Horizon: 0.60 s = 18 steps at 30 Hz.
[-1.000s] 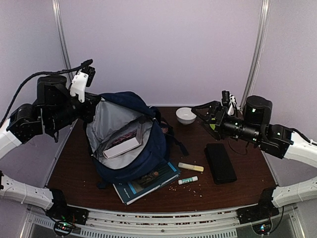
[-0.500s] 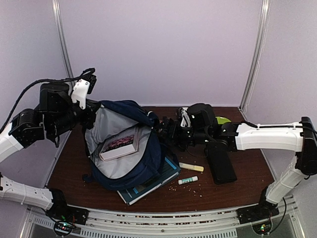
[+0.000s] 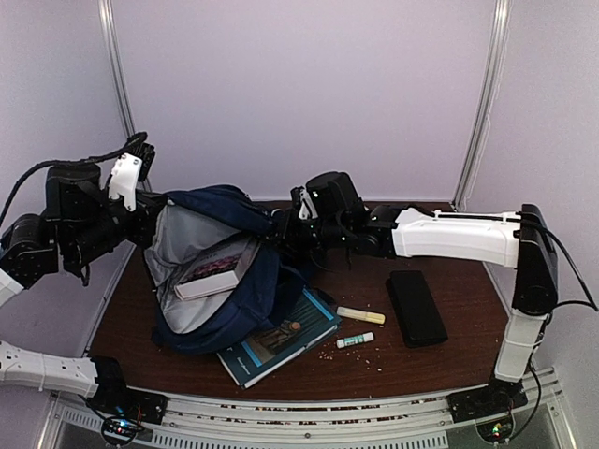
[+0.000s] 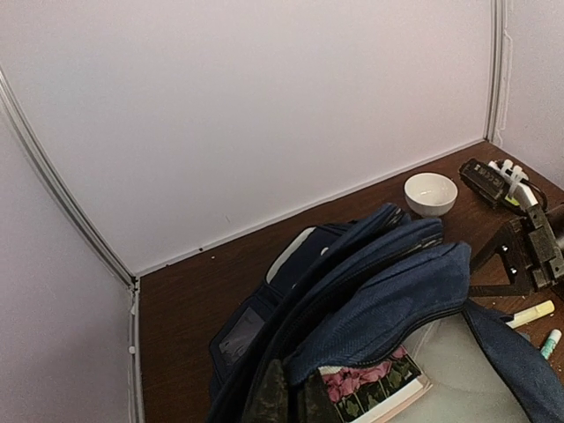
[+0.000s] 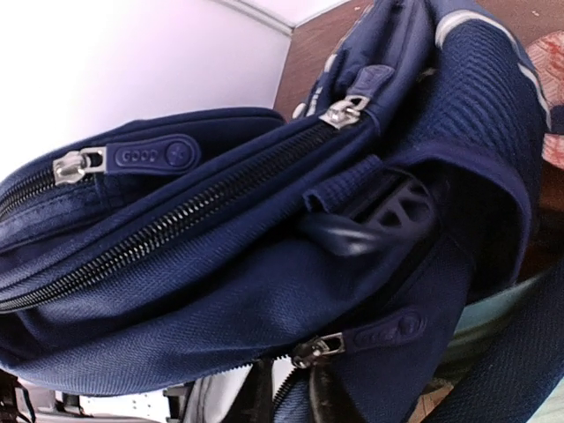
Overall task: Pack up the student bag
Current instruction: Adjust the student bag at the center of the board.
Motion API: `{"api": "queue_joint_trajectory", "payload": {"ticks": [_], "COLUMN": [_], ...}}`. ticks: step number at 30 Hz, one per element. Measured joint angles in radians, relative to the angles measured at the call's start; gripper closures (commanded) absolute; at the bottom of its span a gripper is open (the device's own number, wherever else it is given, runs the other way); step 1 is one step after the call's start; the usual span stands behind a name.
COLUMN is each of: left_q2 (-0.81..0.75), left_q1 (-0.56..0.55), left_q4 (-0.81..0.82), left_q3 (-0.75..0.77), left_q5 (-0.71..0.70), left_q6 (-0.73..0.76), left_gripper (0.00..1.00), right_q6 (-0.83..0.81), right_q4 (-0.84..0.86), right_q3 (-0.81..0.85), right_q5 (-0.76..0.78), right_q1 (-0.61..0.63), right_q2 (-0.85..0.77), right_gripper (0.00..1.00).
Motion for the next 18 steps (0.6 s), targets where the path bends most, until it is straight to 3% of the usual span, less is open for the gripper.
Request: {"api": "queue_joint_trajectory", "payload": {"ticks": [13, 18], "left_q2": [-0.086, -0.093], "left_q1": [-0.004, -0.007], "left_q4": [-0.102, -0.109], "left_q3": [0.002, 0.002], "left_q5": [-0.142, -0.214], "left_q6": [-0.008, -0.008], "left_gripper": [1.00, 1.00], "right_q6": [-0.042, -0.043], "right_q4": [-0.129, -0.129], "right_q3": [0.473, 0.513], "right_q5": [-0.141, -0.182], "right_q1": [0.000, -0.002], "right_q2": [0.294, 0.343], "right_gripper": [0.88, 0.74]}}
